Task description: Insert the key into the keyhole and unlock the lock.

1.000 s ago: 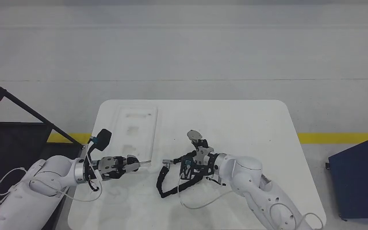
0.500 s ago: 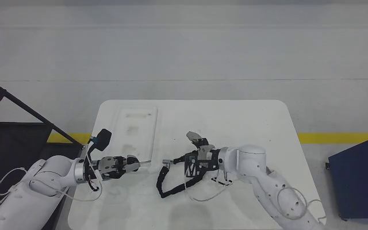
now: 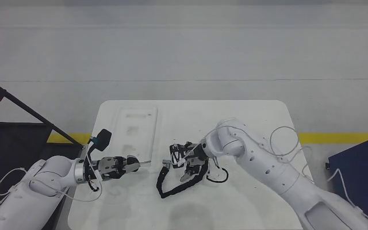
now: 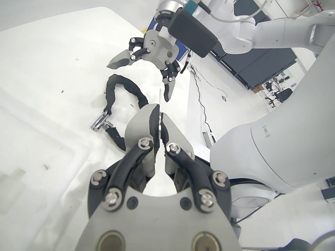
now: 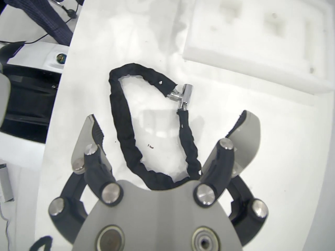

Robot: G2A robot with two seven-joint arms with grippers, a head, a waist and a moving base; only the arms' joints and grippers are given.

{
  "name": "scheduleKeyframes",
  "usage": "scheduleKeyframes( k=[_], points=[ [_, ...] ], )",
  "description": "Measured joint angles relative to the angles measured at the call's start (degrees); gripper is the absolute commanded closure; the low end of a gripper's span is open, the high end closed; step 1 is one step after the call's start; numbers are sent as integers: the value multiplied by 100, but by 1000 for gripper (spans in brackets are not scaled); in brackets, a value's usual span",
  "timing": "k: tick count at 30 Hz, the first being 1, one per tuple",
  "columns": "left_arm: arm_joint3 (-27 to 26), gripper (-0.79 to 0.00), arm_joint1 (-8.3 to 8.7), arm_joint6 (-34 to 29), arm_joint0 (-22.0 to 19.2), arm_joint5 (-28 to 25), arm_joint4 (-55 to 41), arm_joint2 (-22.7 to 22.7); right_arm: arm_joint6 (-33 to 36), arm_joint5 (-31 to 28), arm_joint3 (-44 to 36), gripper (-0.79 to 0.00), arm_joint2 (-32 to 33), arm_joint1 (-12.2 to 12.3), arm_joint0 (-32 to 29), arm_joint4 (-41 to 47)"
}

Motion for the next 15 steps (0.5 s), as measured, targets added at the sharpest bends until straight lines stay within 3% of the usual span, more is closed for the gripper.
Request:
scheduleKeyframes(
  k=[4,15],
  points=[
    [0,0,0,0,0,0,0,0,-52,39,318,-785,-478,-112,414,254],
    [0,0,0,0,0,0,0,0,-804,309,922,-785,-942,-460,509,-1192]
  ],
)
